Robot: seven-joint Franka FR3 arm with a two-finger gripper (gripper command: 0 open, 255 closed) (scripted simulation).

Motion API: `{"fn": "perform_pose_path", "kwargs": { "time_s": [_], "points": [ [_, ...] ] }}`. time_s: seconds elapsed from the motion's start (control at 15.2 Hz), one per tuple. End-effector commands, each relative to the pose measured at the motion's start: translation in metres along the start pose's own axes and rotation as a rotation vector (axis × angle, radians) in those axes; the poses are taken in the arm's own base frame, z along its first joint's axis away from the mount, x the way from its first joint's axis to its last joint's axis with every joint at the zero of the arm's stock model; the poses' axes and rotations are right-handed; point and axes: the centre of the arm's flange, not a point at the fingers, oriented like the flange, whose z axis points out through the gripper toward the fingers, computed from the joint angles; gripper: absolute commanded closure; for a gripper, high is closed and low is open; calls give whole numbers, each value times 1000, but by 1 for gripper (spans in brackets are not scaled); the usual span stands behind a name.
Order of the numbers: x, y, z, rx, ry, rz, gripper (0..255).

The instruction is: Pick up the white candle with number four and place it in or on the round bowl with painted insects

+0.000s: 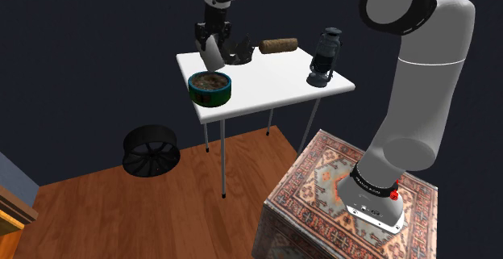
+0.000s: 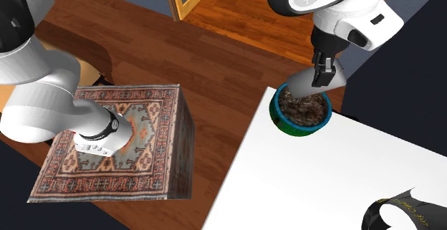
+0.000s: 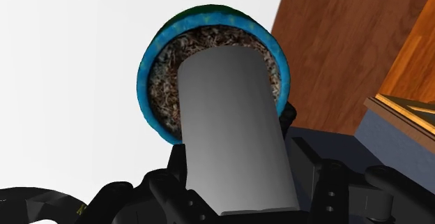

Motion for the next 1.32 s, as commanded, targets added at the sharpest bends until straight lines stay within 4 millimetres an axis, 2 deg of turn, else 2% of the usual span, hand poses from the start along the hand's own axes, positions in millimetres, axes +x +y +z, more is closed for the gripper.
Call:
{"fn": "perform_pose_path", "kwargs": {
  "time_s": [0.0, 0.46, 0.53, 1.06, 1.12, 1.25],
  "points": [
    [-2, 1, 11, 0, 1, 0, 255],
    [-10, 3, 47, 0, 1, 0, 255],
    [-12, 4, 57, 0, 1, 0, 255],
    [-12, 4, 57, 0, 1, 0, 255],
    [-12, 3, 57, 0, 1, 0, 0],
    [-12, 3, 57, 0, 1, 0, 0]
  ]
}}
